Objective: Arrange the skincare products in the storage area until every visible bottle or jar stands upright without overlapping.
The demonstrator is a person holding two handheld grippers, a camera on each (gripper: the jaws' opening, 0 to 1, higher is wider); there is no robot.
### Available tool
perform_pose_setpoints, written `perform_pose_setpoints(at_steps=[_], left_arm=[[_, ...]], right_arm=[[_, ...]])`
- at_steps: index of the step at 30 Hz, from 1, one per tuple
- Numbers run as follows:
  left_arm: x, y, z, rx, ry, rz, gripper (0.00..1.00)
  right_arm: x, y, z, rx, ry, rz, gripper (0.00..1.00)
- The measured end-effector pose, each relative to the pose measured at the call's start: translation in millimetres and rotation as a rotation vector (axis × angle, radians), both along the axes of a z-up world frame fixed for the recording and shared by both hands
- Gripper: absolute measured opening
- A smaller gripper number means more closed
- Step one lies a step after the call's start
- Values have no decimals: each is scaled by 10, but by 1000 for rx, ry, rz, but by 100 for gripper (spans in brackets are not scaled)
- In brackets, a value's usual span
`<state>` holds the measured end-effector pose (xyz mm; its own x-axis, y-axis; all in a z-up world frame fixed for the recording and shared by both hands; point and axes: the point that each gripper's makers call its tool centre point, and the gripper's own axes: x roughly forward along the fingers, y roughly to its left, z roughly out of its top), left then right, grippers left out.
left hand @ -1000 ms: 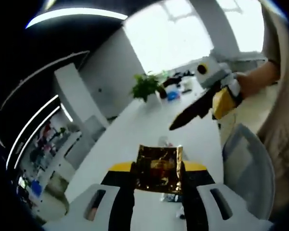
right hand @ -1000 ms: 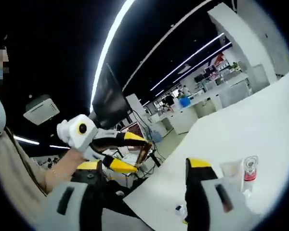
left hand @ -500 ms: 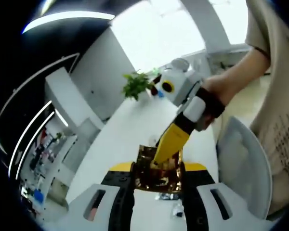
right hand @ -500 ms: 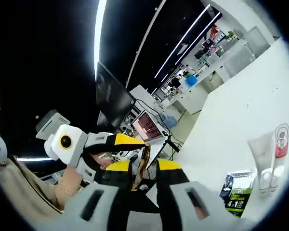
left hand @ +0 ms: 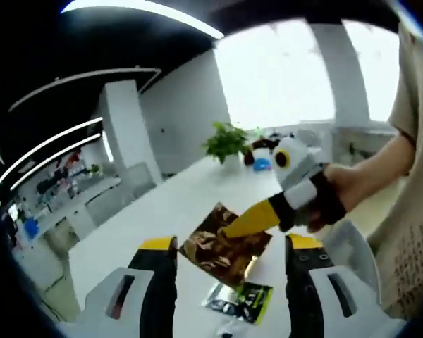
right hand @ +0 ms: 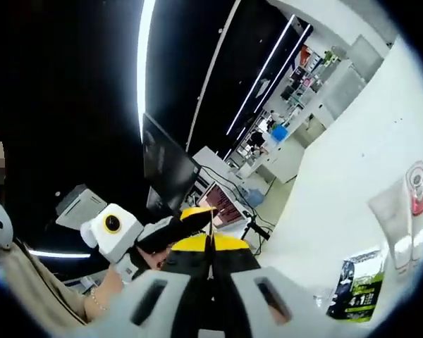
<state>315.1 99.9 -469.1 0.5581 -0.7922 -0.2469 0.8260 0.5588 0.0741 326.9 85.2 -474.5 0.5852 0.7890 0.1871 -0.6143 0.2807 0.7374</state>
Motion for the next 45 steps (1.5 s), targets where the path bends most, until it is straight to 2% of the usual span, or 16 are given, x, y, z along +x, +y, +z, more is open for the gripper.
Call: perform_pose_setpoints(at_steps=[4,5,9,11,14,17,20,28,30,32,34,36,38,41,43,45], left_arm=[[59,138,85,-311,155,120,67],[63,167,104,-415,210,142,66],[27,187,170,-695,334,150,60],[22,188,181,-797,379,160,58],[16,170,159,-898,415,167,53],[24,163,175,-974,415,179,43],[58,207,238,-1087,430,195,35],[107,237,177,-1076,415,247,2],[134,273,145,-1069,412,271,0],[124,287,130,-1085,451,259,0],[124,309,120,-1071,456,251,0],[99,312,98,-1019,455,238,0],[69,317,87,-960,449,221,0],[48,360,87,-863,431,207,0],[26,370,91,-781,424,181,0],[-37,336,34,-667,442,141,0]], right_arm=[[21,-1,59,50,-17,-34,1],[19,17,71,57,-22,-38,1],[3,107,152,117,-44,-64,1],[-7,136,195,151,-58,-83,1],[-37,194,203,185,-60,-91,1],[-43,218,183,208,-61,-116,1],[-35,213,182,237,-55,-135,1],[-13,250,160,185,-93,-156,1],[-8,269,160,173,-103,-158,1],[-15,282,140,157,-109,-153,1],[-26,300,116,150,-106,-134,1],[-55,309,80,104,-142,-118,3],[-68,292,39,78,-135,-102,8],[-80,191,9,49,-162,-83,5],[-85,103,24,44,-188,-57,5],[-118,64,42,42,-189,15,10]])
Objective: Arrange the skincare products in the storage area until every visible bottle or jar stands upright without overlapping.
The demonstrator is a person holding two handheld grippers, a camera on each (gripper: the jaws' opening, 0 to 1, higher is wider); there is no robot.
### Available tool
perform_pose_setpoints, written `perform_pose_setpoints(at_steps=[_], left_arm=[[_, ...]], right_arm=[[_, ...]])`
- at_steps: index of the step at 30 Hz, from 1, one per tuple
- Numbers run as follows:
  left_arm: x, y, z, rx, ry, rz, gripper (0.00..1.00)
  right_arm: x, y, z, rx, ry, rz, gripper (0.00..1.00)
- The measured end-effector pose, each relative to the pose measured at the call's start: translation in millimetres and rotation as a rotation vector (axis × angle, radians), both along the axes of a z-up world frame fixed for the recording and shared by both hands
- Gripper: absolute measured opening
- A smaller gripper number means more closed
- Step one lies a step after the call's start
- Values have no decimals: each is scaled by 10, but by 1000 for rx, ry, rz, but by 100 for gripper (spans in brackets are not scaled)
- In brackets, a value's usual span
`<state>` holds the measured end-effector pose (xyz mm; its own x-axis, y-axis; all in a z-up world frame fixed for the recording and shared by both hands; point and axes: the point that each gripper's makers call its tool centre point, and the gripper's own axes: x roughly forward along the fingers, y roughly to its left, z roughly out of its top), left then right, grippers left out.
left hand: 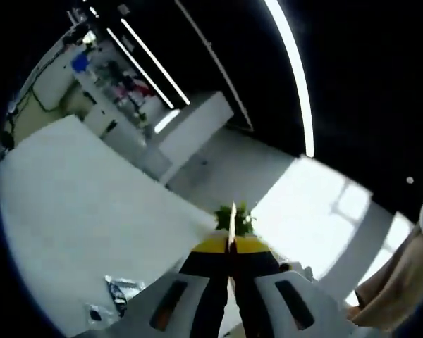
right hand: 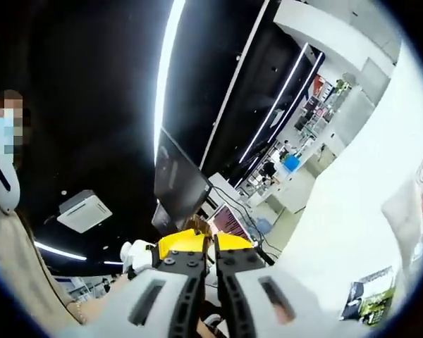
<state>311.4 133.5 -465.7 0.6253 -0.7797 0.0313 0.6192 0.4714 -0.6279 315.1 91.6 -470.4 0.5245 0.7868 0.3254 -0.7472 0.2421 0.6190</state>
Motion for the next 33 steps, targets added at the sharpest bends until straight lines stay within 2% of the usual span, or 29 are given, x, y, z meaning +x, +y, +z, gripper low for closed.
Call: perform_pose_setpoints(at_steps=[1,2,5,8,11,13,16,18,22,25,30,33], left_arm=[[-35,-28,-43,73,-19,-36,0],[-88,-71,-70,106,-17,-81,0],[-217,-196,-90,157,-39,-181,0],[-297,-305,-126,182,-40,-239,0],[-312,-353,-202,214,-31,-261,0],[-319,-367,-246,232,-25,-271,0],[-316,-358,-316,260,-6,-283,0],[-332,-352,-332,248,15,-299,0],[-346,-359,-325,215,21,-305,0],[-309,-354,-311,198,-17,-277,0],[-273,-310,-341,147,-4,-229,3],[-272,-290,-341,98,11,-202,1]], right_arm=[[-1,-18,9,-6,-5,17,13],[-6,-40,29,-23,-30,30,17],[-30,-53,-3,-70,-34,75,22],[-102,-25,-25,-77,-19,131,19],[-179,27,-62,-97,-16,178,16],[-221,62,-126,-135,-7,206,12],[-257,73,-129,-139,-13,225,3],[-280,68,-136,-168,-48,224,2],[-286,53,-126,-160,-44,237,1],[-257,51,-105,-150,-53,203,1],[-153,-6,-58,-70,-1,152,1],[-108,-33,-57,-47,23,125,1]])
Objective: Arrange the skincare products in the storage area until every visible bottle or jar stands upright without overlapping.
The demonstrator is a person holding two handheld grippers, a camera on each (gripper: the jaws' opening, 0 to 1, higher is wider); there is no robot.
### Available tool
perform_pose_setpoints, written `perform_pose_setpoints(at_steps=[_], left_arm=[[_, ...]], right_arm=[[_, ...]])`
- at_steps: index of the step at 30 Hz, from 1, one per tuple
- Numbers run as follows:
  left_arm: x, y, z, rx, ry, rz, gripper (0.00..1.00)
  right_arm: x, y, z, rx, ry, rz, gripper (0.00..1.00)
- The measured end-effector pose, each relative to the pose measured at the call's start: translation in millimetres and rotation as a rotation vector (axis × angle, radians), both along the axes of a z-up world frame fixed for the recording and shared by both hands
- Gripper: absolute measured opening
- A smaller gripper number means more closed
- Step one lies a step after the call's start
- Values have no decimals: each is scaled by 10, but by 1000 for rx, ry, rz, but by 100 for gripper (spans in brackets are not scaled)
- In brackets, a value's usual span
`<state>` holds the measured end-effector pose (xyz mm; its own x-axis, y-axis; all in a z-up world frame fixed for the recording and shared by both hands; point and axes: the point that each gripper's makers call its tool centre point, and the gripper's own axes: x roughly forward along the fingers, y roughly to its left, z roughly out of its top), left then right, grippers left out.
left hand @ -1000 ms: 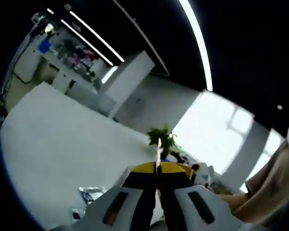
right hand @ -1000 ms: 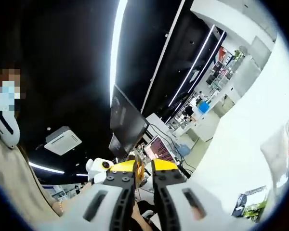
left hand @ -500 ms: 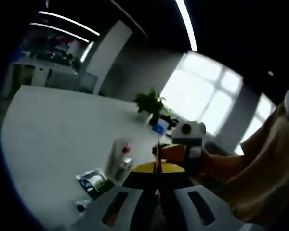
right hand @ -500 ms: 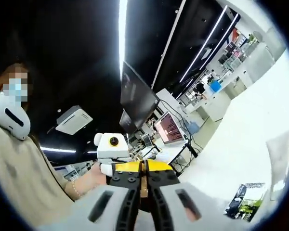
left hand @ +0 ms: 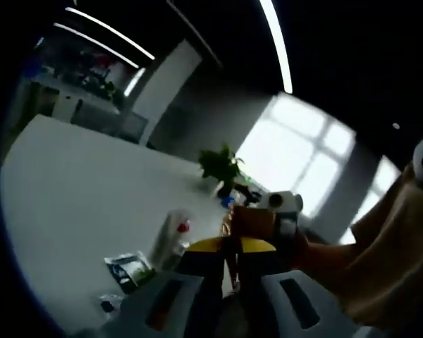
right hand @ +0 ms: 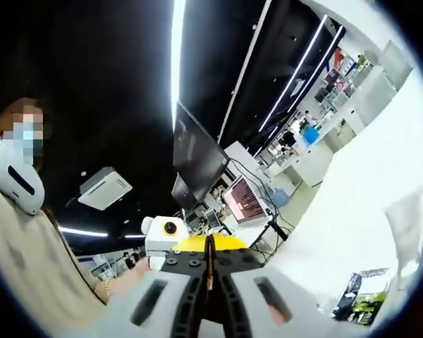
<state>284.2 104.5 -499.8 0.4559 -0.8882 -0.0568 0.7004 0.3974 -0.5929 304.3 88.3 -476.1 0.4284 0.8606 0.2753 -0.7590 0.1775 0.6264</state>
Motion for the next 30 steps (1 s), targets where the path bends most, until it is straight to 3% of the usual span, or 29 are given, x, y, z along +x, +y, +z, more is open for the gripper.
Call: perform_pose_setpoints(at_steps=[16,24,26,28,30], left_arm=[[124,100,-203,-66,111,122,0],[273,224,-304,-91,176,178,0],[338,289,-338,-95,195,212,0],[404,384,-411,-83,224,254,0],[407,397,-415,-108,238,231,0]], right_arm=[[119,59,-277,-34,81,-99,1],[225,87,-412,-111,87,-144,1],[325,18,-448,-138,77,-208,1],[380,-45,-400,-94,89,-232,1],[419,-33,-382,-99,83,-233,1]])
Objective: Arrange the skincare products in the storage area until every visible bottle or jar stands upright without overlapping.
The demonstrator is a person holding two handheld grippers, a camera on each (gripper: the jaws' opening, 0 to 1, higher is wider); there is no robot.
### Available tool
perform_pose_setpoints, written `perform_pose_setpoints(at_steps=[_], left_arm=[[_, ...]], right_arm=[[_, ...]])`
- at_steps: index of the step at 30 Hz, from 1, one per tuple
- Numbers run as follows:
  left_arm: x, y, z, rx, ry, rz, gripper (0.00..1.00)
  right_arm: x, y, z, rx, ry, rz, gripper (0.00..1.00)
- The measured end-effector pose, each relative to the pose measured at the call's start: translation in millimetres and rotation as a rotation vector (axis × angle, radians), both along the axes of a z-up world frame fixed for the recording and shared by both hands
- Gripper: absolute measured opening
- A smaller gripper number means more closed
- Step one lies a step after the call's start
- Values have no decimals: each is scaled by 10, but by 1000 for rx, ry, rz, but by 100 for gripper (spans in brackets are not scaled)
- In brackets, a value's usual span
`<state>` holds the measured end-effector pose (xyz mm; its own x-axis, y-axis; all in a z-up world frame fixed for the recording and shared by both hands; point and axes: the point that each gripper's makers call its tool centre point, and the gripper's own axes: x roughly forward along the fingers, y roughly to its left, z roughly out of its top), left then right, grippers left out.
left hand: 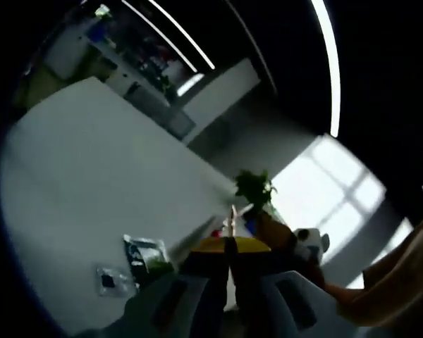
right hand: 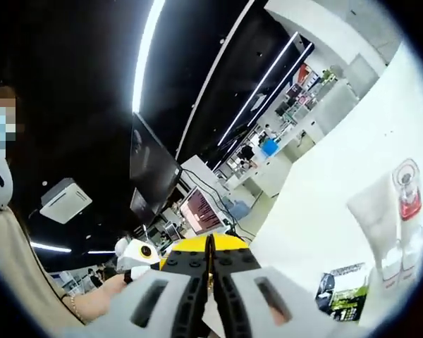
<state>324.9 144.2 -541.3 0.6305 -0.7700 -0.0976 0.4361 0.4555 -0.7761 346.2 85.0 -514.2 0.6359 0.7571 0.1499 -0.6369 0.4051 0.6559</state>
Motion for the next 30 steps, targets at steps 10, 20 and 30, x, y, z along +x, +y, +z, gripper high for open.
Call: perform_pose_setpoints(at_steps=[10,20,30], left_arm=[[76,-82,-66,10,22,-95,0],[279,142,-631,130,132,-144,0],[639,176,-1234,158,258,-153,0]], right_arm=[[59,278,-183,-156,-25,83,7],[171,185,-415,-220,14,50,23],[66,11,-668,-270,59,29,24]])
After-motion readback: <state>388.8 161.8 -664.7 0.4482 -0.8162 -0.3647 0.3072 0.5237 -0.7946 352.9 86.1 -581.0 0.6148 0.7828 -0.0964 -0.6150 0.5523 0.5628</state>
